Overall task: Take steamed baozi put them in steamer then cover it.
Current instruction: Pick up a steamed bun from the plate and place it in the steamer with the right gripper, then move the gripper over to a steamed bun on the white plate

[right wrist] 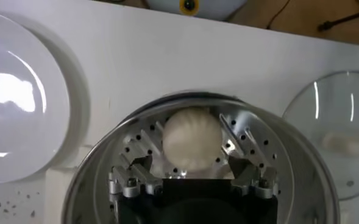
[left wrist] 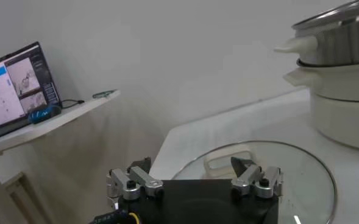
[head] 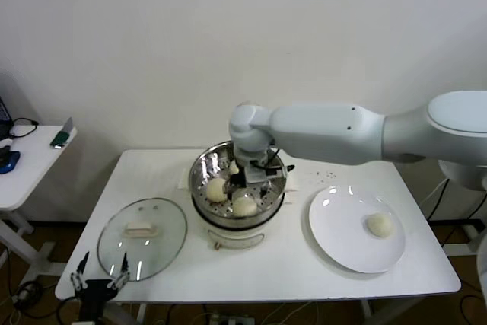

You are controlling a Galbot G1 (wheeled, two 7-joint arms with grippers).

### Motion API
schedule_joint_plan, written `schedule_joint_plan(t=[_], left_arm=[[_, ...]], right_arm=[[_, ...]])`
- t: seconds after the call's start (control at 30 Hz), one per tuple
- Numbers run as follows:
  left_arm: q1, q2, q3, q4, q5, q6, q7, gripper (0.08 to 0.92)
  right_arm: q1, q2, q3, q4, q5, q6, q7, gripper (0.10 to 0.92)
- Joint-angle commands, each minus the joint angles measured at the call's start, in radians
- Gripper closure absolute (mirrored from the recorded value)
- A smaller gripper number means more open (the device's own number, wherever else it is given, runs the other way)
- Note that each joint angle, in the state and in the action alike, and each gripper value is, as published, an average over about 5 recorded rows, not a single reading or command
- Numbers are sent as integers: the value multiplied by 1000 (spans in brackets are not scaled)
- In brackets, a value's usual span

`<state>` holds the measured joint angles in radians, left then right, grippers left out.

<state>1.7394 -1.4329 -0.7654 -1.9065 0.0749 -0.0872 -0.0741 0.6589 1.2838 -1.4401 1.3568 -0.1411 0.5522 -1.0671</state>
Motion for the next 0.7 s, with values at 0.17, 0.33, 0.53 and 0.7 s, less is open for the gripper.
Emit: schedule_joint_plan(t=[0.17, 0.33, 0.53, 0.7], left_arm=[[-4, 9, 10, -7, 9, 1, 0, 177], [-10, 17, 24, -10, 19, 6, 0, 177], [-14, 21, 33, -17, 34, 13, 0, 177], [-9, 19, 35, -21, 44, 19, 0, 177]], right_arm=[[149, -287, -79, -8, 385, -380, 135, 203], [169, -443, -122, -6, 535, -624, 83, 203], [114, -623, -136, 3, 577, -760, 4, 203], [23, -716, -117, -23, 468, -755, -28, 203]])
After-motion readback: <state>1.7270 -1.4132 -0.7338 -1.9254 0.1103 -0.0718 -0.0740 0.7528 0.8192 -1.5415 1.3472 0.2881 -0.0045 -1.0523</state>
